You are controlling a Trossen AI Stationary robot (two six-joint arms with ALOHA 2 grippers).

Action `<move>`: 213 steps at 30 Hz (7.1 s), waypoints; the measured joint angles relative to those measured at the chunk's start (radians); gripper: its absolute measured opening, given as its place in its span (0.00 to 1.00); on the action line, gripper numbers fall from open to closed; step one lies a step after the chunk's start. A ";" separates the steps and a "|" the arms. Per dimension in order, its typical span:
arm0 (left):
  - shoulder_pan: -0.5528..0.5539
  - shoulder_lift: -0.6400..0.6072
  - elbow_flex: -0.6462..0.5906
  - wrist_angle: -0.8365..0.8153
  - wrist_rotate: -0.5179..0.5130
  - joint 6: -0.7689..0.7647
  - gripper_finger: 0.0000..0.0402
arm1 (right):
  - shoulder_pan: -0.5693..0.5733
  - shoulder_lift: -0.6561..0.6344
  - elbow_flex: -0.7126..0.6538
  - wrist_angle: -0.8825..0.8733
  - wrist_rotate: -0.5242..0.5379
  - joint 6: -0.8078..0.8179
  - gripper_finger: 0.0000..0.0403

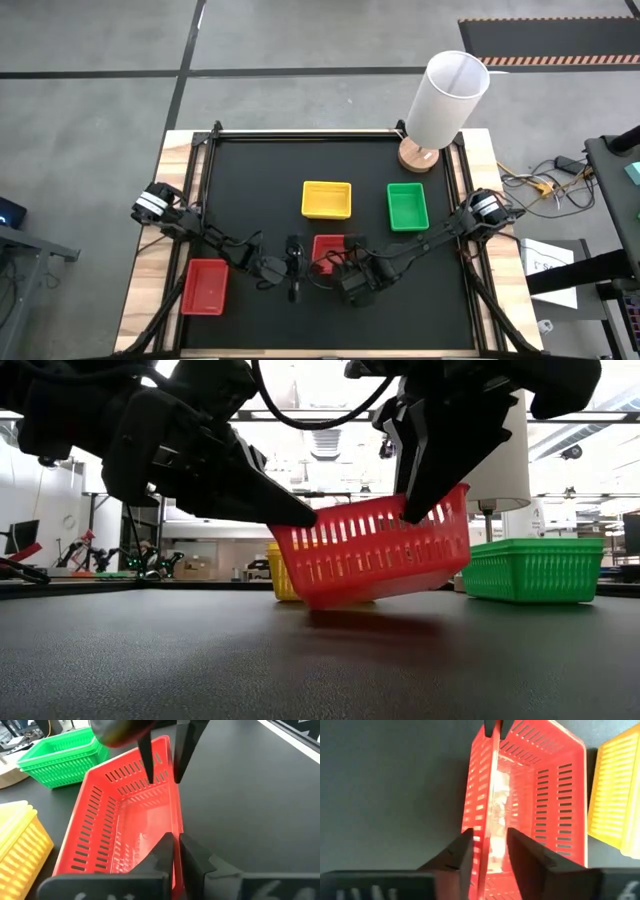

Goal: Stack baskets by color
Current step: Stack the red bin on top of the left red bin, then return to Home Position

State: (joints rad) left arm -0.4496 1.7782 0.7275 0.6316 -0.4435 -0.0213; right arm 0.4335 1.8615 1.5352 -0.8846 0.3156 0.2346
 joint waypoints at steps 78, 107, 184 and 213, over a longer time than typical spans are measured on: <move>-0.337 -0.039 0.997 -2.097 0.040 -1.407 0.00 | 0.138 -0.739 -0.613 0.247 0.498 0.197 0.42; -0.209 0.134 0.601 -1.419 -0.138 -1.018 0.46 | 0.138 -0.739 -0.653 0.248 0.462 0.219 0.42; -0.396 -0.072 0.581 -2.200 0.424 -2.251 0.00 | 0.137 -0.740 -0.674 0.258 0.445 0.207 0.40; -0.388 -0.064 0.579 -2.105 0.321 -2.120 0.30 | 0.138 -0.740 -0.686 0.257 0.443 0.210 0.40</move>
State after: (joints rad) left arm -0.8374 1.7138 1.3062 -1.4733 -0.1223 -2.1416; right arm 0.5713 1.1217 0.8493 -0.6273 0.7589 0.4450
